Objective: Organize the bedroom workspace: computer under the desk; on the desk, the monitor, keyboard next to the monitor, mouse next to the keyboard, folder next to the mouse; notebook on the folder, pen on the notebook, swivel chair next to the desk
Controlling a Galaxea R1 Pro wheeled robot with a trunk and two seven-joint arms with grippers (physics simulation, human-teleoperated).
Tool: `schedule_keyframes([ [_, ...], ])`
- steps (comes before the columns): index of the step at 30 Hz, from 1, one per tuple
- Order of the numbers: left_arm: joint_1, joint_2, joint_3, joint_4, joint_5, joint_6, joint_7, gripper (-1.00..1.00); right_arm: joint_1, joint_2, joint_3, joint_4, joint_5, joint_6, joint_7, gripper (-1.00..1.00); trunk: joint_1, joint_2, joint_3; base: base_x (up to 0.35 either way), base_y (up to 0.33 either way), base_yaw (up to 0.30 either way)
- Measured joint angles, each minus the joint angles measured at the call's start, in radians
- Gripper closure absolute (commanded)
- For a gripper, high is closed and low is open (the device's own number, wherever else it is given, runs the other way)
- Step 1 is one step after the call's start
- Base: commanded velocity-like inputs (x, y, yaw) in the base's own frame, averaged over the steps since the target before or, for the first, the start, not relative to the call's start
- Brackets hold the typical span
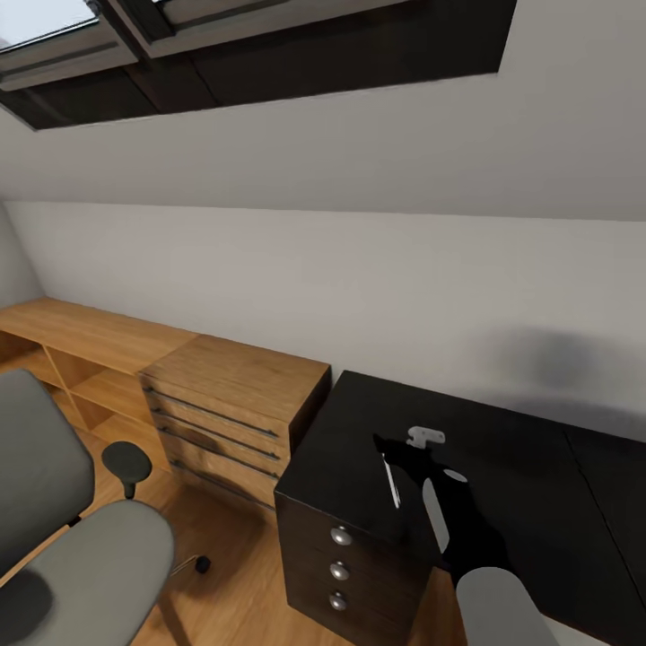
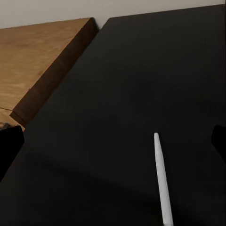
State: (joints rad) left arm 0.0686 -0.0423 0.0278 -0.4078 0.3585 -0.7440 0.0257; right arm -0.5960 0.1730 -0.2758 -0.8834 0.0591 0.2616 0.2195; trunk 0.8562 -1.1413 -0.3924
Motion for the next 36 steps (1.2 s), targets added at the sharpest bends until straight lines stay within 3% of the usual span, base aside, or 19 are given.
schedule_keyframes([
  [8,0.0,0.0,0.0,0.0,-0.001,-0.001,0.001,-1.0,-0.001,0.0,0.014,0.022,0.021,0.004,-0.08,-1.0,0.0,0.0,0.0,0.007,-0.006,0.0],
  [15,0.0,0.0,0.001,0.0,-0.001,-0.001,0.001,-1.0,-0.004,0.0,0.066,0.071,0.065,0.035,-0.161,-1.0,0.0,0.0,0.0,0.001,-0.001,0.0],
  [22,0.0,0.0,0.002,0.0,-0.001,-0.001,0.001,-1.0,-0.018,0.0,0.087,0.131,0.079,0.084,-0.208,-1.0,0.0,0.0,0.0,0.0,0.0,0.0],
  [28,0.0,0.0,0.003,0.0,0.0,-0.001,0.001,-1.0,-0.074,0.0,0.095,0.174,0.082,0.148,-0.239,-1.0,0.0,0.0,0.0,0.0,0.0,0.0],
  [36,0.0,0.001,0.005,0.0,0.001,-0.001,0.002,-1.0,-0.198,0.0,0.1,0.282,0.082,0.234,-0.294,-1.0,0.0,0.0,0.0,0.0,0.0,0.0],
])
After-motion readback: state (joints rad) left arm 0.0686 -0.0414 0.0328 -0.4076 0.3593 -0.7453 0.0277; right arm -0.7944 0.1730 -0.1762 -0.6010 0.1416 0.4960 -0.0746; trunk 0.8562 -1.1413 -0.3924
